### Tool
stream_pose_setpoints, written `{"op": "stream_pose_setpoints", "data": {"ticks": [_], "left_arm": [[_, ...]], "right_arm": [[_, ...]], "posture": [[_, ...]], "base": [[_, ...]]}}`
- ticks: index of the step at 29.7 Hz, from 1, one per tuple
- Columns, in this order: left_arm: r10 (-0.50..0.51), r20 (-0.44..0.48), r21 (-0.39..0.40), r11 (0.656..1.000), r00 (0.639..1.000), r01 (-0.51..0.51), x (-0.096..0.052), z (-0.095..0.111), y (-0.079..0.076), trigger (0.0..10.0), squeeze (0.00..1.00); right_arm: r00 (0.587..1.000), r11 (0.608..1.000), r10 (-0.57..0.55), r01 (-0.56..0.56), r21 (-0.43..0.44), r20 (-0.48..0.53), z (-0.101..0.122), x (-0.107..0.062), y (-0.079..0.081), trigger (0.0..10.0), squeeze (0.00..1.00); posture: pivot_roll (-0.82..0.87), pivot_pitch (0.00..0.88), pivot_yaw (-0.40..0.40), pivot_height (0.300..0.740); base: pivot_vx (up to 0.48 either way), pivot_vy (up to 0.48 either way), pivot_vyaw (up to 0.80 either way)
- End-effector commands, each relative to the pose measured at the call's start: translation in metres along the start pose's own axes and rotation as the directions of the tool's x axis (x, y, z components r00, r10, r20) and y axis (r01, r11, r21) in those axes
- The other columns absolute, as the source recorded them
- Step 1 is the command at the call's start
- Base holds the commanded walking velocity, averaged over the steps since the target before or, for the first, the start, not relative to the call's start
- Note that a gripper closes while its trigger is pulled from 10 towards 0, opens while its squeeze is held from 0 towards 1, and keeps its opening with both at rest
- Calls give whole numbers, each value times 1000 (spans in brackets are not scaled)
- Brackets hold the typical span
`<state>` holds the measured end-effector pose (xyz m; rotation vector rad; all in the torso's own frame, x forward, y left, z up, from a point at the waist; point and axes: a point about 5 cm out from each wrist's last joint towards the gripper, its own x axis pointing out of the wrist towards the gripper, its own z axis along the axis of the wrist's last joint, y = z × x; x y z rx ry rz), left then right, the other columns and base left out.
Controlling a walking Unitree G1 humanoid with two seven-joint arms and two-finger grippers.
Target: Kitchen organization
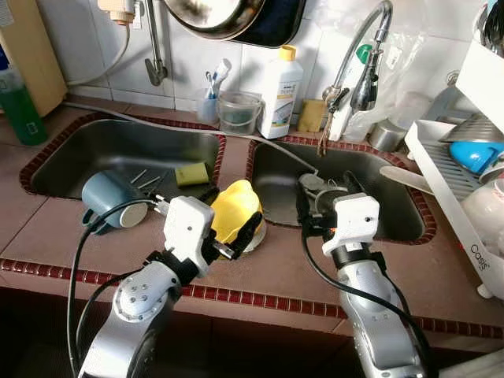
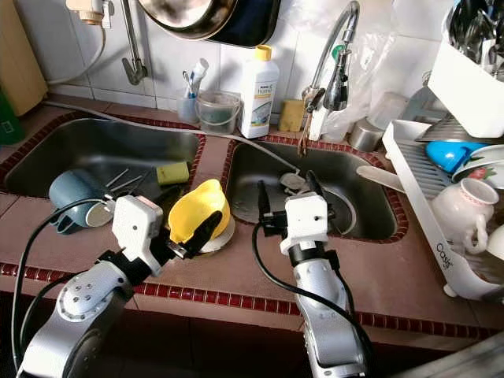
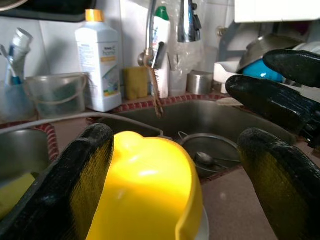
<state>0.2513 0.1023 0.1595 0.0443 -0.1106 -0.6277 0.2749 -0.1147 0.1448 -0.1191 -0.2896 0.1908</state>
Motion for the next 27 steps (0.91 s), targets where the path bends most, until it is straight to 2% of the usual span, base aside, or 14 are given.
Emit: {"op": "stream_pose_setpoints", "data": {"ticks": [1, 11, 15, 20, 27], "left_arm": [[-13, -18, 18, 1000, 1000, 14, 4, -2, -1, 10000, 0], [-3, -29, 36, 999, 1000, 4, 3, -1, 8, 10000, 0], [24, -45, 62, 998, 999, -21, -3, -3, 18, 10000, 0], [42, -54, 88, 995, 998, -37, -6, -2, 30, 10000, 0], [15, -52, 98, 995, 999, -10, -2, 1, 27, 10000, 0]], "right_arm": [[999, 999, 39, -39, 4, -5, 2, -3, 1, 10000, 0], [983, 984, 178, -178, -4, -45, 4, -27, 5, 10000, 0], [958, 961, 276, -277, 4, -75, 7, -47, 7, 10000, 0], [937, 942, 335, -333, 33, -101, 8, -58, 8, 10000, 0], [924, 929, 369, -364, 66, -98, 13, -65, 9, 10000, 0]], "posture": [[-97, 22, -91, 740], [-102, 36, -91, 740], [-104, 47, -89, 740], [-107, 54, -83, 740], [-114, 61, -73, 740]], "base": [[0, 0, 0], [0, 0, 0], [0, 0, 0], [0, 0, 0], [0, 0, 0]]}}
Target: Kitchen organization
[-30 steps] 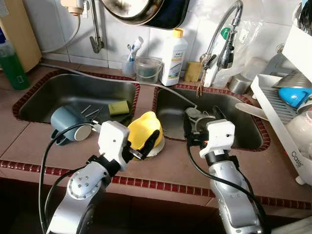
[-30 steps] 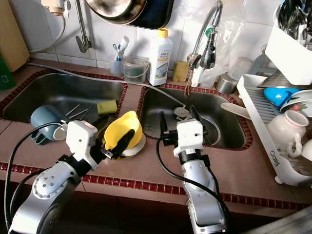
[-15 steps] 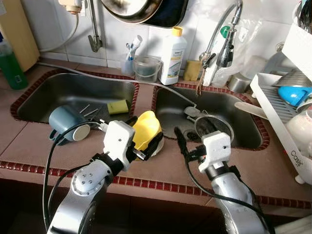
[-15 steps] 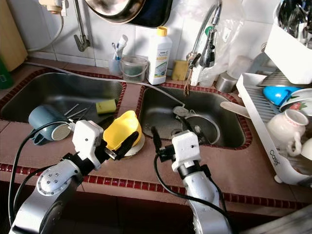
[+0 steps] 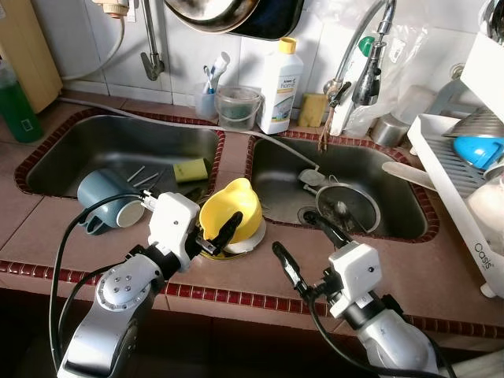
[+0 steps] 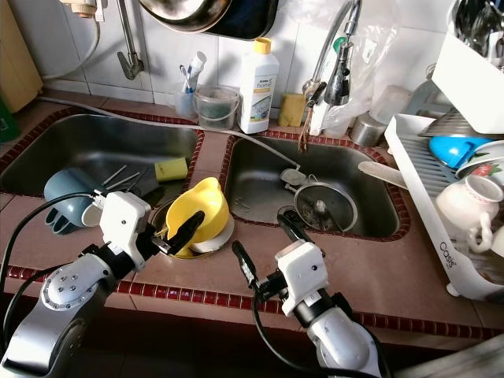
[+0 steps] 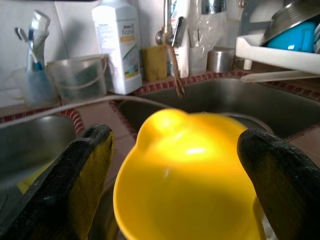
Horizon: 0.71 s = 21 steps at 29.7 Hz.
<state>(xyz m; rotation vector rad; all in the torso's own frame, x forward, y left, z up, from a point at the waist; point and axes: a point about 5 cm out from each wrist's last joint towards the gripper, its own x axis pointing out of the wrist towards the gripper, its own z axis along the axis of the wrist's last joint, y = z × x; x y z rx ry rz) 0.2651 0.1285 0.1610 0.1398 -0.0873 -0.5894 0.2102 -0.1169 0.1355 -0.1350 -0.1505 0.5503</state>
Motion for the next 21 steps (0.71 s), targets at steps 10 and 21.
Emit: {"op": "stream_pose_setpoints", "data": {"ticks": [10, 21], "left_arm": [[-77, 35, 13, 997, 996, 77, 2, 8, -10, 10000, 0], [-107, 57, 4, 994, 993, 107, -7, 12, -16, 10000, 0]], "right_arm": [[999, 998, -3, 6, 58, -55, 0, -14, -5, 10000, 0], [998, 998, 2, 3, 68, -65, 0, -13, -3, 10000, 0]], "posture": [[-127, 83, -70, 740], [-115, 102, -75, 740]], "base": [[0, 0, 0], [0, 0, 0]]}}
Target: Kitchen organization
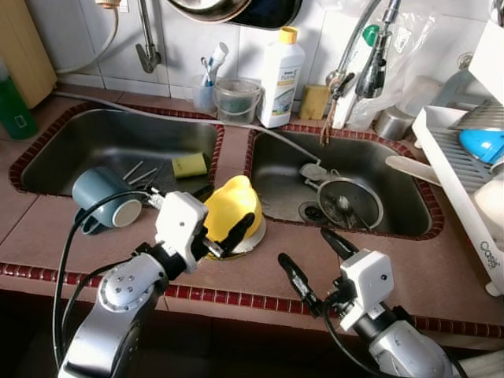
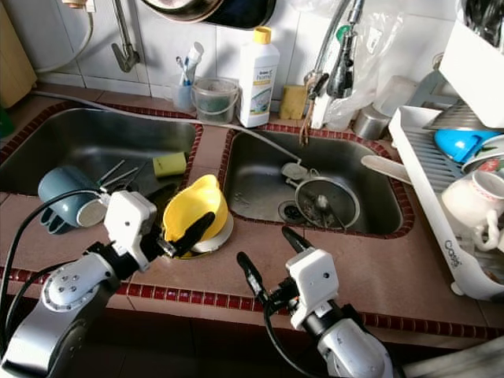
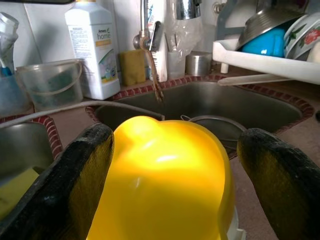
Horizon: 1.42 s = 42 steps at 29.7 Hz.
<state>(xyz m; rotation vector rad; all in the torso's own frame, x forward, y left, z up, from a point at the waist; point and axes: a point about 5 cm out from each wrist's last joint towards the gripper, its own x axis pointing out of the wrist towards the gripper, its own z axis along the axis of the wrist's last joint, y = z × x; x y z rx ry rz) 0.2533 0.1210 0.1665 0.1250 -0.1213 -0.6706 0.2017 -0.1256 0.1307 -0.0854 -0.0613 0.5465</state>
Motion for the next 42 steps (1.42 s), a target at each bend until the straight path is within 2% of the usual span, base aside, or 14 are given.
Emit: {"op": "stream_pose_setpoints", "data": {"ticks": [1, 16, 22, 26, 29, 30, 31, 33, 42], "left_arm": [[-37, 9, 10, 999, 999, 37, -2, 3, -6, 10000, 0], [-84, -33, 29, 996, 996, 85, -5, -3, -14, 10000, 0], [-98, -78, -15, 995, 992, 98, -4, -8, -16, 10000, 0], [-91, -108, -17, 996, 990, 89, -3, -11, -15, 10000, 0], [-106, -101, -36, 994, 989, 103, -3, -11, -15, 10000, 0], [-106, -104, -34, 994, 989, 103, -2, -11, -15, 7725, 0], [-119, -99, -49, 992, 988, 114, -1, -10, -15, 0, 0], [-134, -78, -68, 989, 988, 129, 1, -8, -14, 0, 0], [-147, -64, -54, 988, 987, 144, 3, 0, -10, 0, 0]], "right_arm": [[1000, 1000, 2, -2, -4, 8, 5, -1, -1, 10000, 0], [1000, 1000, -8, 8, -16, 1, 6, -2, -3, 10000, 0], [1000, 1000, -27, 27, -14, 1, 6, -4, 0, 10000, 0], [999, 999, -39, 39, -10, -4, 5, -7, 2, 10000, 0], [999, 999, -47, 47, -8, -4, 6, -8, 4, 10000, 0], [999, 999, -50, 50, -7, -5, 6, -8, 3, 10000, 0], [998, 998, -55, 55, -8, -5, 5, -9, 3, 10000, 0], [998, 998, -63, 63, -10, -8, 5, -10, 4, 10000, 0], [997, 997, -80, 80, -8, -10, 3, -10, 6, 10000, 0]], "posture": [[-114, 104, -75, 740], [-128, 132, -62, 740], [-142, 139, -41, 740], [-155, 145, -22, 740], [-161, 147, -13, 740], [-163, 146, -11, 740], [-167, 147, -6, 740], [-170, 146, 1, 740], [-168, 133, 8, 740]], "base": [[0, 0, 0], [0, 0, 0], [0, 0, 0], [0, 0, 0], [0, 0, 0], [0, 0, 0], [0, 0, 0], [0, 0, 0], [0, 0, 0]]}}
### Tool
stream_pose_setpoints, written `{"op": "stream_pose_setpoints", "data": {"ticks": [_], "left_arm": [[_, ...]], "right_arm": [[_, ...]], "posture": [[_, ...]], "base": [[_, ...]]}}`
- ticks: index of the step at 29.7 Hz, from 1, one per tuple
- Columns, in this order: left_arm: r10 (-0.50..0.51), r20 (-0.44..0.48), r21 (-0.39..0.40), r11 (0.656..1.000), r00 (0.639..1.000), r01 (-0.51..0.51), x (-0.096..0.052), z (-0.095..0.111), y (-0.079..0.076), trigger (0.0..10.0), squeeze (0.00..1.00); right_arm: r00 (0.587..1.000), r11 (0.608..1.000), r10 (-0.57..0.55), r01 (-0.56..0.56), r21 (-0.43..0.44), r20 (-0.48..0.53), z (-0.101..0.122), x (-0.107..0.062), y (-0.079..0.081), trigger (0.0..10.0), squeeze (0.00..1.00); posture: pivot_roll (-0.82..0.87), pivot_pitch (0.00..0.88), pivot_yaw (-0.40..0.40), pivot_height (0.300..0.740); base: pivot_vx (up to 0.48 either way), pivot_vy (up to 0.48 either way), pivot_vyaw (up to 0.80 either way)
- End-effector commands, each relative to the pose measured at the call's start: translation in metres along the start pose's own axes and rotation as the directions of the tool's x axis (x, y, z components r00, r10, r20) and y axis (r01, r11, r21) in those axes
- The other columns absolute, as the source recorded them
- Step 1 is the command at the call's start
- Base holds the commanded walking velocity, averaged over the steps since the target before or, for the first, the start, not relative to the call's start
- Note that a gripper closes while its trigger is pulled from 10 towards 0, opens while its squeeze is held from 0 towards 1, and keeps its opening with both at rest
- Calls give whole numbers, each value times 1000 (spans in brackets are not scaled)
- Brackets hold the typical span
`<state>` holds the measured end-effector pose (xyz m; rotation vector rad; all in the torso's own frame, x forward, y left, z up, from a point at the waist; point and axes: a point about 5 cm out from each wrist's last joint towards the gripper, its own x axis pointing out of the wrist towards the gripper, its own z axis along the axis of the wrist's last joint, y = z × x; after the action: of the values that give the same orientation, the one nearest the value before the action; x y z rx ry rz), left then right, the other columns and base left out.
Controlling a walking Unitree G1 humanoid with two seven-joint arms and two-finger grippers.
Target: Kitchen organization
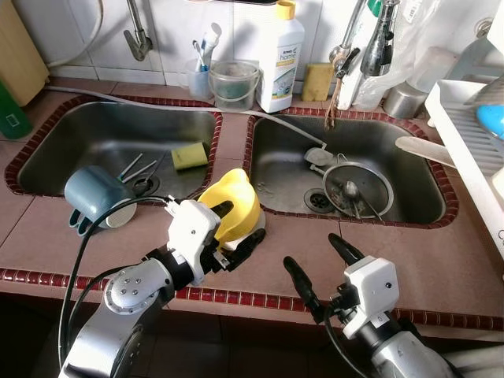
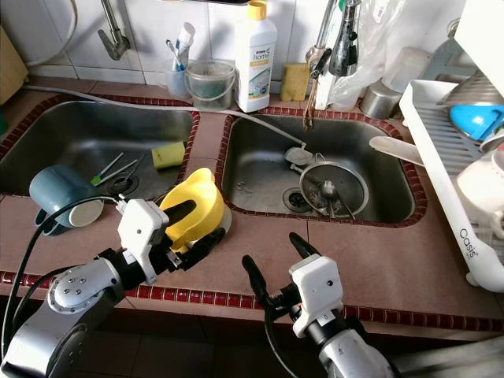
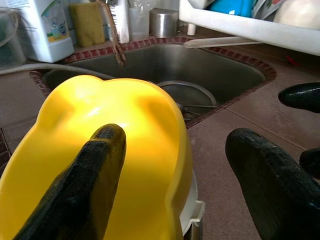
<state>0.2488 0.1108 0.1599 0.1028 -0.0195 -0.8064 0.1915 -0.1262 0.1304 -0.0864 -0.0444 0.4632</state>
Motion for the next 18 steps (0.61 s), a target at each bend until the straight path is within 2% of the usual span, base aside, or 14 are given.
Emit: {"op": "stream_pose_setpoints", "data": {"ticks": [1, 18], "left_arm": [[-10, 9, 7, 1000, 1000, 10, 0, 5, 1, 0, 0], [-62, -47, 52, 997, 997, 64, -1, 5, -3, 0, 0]], "right_arm": [[1000, 1000, 1, -1, -9, 10, 3, -1, 1, 10000, 0], [1000, 1000, -9, 9, -6, 16, 3, 0, 3, 10000, 0]], "posture": [[-168, 133, 8, 740], [-163, 132, 23, 740]], "base": [[0, 0, 0], [0, 0, 0]]}}
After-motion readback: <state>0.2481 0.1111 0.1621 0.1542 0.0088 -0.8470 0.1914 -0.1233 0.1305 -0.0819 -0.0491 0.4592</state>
